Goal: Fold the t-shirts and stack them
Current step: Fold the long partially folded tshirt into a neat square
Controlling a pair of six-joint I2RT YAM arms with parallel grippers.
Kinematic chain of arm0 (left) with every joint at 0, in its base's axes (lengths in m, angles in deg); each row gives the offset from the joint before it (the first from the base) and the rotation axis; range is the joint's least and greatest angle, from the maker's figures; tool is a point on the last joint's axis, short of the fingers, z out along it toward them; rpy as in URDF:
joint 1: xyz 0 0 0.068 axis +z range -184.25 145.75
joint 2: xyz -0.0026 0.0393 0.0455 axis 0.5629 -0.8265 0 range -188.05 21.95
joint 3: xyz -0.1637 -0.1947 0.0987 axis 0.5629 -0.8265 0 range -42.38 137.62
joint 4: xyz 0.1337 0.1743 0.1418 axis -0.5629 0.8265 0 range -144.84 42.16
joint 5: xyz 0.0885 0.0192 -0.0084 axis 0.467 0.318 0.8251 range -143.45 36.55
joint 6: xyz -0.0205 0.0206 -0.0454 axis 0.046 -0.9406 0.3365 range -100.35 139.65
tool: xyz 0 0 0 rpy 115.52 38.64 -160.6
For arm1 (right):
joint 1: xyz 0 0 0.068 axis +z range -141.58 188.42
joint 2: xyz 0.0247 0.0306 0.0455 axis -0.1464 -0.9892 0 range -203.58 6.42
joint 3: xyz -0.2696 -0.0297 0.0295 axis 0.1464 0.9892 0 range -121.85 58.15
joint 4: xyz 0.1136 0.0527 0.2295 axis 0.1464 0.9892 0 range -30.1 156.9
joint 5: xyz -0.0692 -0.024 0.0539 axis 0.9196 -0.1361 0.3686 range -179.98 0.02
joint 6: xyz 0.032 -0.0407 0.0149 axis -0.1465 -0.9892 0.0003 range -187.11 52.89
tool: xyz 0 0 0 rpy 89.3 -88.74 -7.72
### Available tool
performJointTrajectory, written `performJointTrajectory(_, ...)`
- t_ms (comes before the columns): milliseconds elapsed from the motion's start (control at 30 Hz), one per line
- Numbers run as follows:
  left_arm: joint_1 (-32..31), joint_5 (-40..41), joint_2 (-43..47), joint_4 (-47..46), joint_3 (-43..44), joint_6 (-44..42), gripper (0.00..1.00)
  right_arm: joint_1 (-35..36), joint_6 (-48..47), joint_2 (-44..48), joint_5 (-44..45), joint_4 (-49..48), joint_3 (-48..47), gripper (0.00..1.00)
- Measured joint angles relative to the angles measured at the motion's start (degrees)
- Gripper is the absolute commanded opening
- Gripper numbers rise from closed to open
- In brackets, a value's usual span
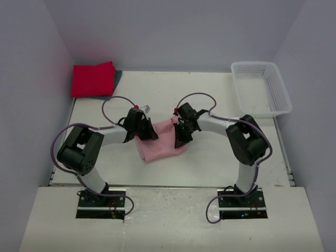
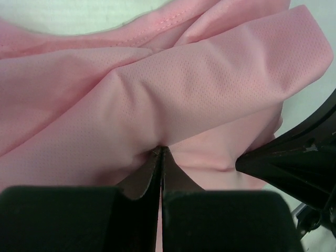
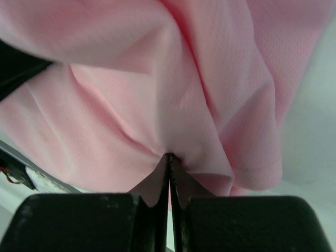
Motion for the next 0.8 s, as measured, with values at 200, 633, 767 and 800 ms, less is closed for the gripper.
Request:
performJointTrajectory(200, -1.7, 1.4, 8.2, 2.2, -7.1, 0.0, 0.0, 5.8, 2.8, 11.3, 2.9, -3.6, 14.8, 0.0)
performJointTrajectory(633, -3.9, 11.2, 23.3, 14.7, -2.3, -1.6, 0.0, 7.5, 0.2, 18.1, 11.5, 4.9, 1.1, 0.47)
performJointTrajectory(767, -3.9, 17.6, 23.9, 19.8, 3.0, -1.0, 0.0, 6.1, -2.7, 9.5, 11.2, 5.9, -10.8, 0.48)
performJointTrajectory(800, -3.9, 18.8, 23.9, 20.7, 3.2, -0.8, 0.0, 5.5, -3.3, 7.0, 11.1, 6.8, -13.4, 0.48)
